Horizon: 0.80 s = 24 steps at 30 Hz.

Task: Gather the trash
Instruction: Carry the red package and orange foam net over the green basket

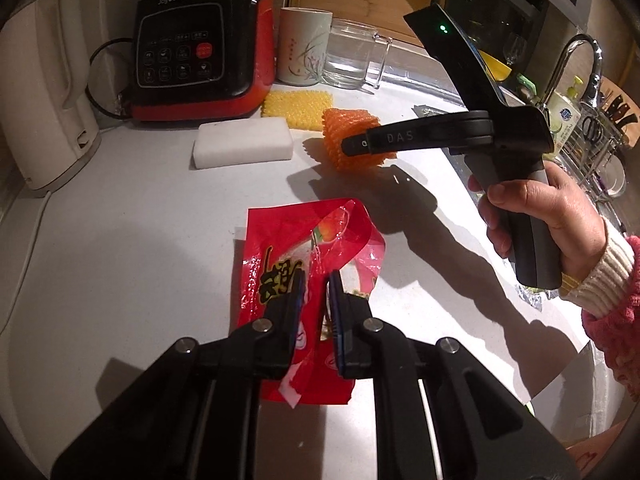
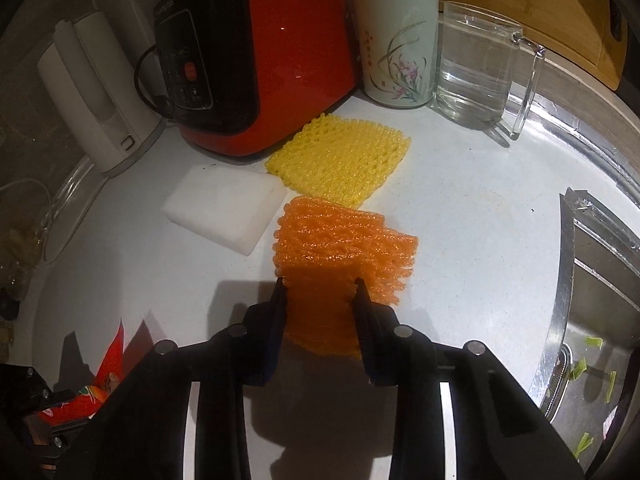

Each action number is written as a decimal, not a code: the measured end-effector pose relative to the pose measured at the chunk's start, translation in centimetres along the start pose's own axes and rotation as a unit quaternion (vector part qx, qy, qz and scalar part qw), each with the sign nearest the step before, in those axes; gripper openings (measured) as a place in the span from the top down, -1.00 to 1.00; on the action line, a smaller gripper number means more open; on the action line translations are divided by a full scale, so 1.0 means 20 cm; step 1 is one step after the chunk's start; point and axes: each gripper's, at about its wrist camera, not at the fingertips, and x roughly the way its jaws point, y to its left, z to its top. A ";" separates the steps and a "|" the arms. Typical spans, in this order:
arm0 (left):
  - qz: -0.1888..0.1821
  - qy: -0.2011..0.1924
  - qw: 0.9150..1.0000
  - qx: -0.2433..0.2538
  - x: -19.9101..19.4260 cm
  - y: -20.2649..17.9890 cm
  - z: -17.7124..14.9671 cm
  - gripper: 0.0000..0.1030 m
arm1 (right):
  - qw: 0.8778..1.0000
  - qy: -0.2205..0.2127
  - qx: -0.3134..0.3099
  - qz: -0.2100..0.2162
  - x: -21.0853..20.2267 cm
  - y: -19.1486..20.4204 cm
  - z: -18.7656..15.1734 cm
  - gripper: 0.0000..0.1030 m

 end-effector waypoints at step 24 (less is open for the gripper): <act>0.037 0.000 0.998 -0.044 -0.41 -0.75 -0.36 0.77 | 1.000 -0.012 -0.006 0.003 -1.01 -0.09 -1.11 0.36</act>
